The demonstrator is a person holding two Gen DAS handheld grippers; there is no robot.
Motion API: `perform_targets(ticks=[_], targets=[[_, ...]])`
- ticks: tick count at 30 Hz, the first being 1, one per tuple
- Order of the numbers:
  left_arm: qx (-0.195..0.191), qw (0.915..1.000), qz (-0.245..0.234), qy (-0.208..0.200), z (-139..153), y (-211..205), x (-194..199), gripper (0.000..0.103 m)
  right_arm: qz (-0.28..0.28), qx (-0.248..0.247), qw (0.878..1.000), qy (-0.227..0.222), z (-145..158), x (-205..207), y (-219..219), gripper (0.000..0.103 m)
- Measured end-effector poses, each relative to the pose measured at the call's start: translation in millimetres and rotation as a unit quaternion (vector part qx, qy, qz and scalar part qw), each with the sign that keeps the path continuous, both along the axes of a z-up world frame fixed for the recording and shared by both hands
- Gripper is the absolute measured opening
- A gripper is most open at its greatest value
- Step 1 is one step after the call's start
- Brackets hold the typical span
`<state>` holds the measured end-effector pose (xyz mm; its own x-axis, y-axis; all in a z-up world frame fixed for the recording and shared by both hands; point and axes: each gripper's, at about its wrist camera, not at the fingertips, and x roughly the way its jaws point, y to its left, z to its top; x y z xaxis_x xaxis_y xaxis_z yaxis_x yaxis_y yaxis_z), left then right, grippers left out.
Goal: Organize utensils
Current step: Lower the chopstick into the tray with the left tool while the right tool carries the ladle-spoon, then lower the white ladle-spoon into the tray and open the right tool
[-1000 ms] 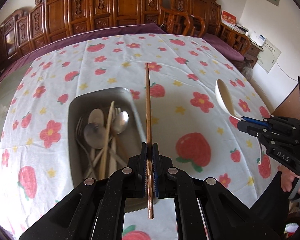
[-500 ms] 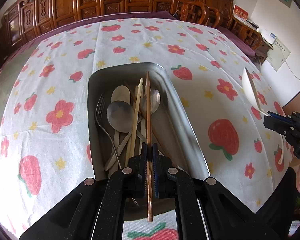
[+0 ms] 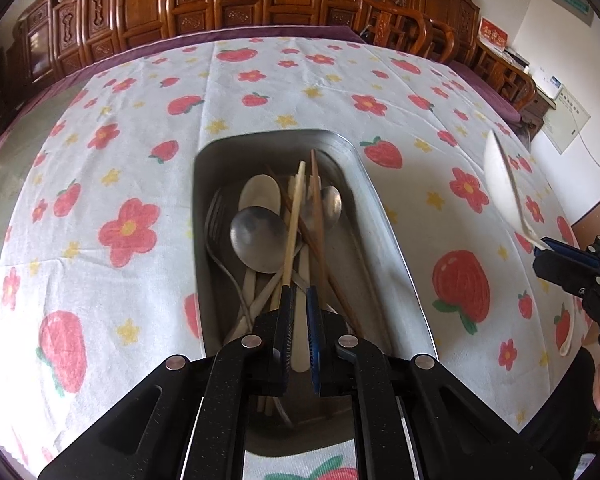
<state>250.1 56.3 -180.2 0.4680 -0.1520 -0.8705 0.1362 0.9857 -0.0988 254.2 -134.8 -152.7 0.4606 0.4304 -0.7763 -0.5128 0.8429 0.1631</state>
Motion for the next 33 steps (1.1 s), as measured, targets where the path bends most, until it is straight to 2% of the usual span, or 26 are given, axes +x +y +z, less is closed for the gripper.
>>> perform_targets(ticks=[2,13,22,33], targets=[[-0.002,0.9999,0.004,-0.009,7.3,5.4,-4.3,0.01,0.005,0.004,1.0,0.0,1.7,2.7,9.5,0.011],[-0.013,0.9982,0.034,-0.048,41.9,42.4,-33.0,0.01,0.009,0.03,0.999,0.025,-5.2,31.6,70.0,0.011],[-0.013,0.9969,0.051,-0.058,52.1,66.3,-47.0,0.01,0.002,0.043,0.998,0.048,-16.7,52.7,101.3,0.011],[-0.016,0.996,0.061,-0.063,56.6,76.8,-55.5,0.01,-0.007,0.05,0.996,0.074,-34.0,63.1,123.5,0.011]])
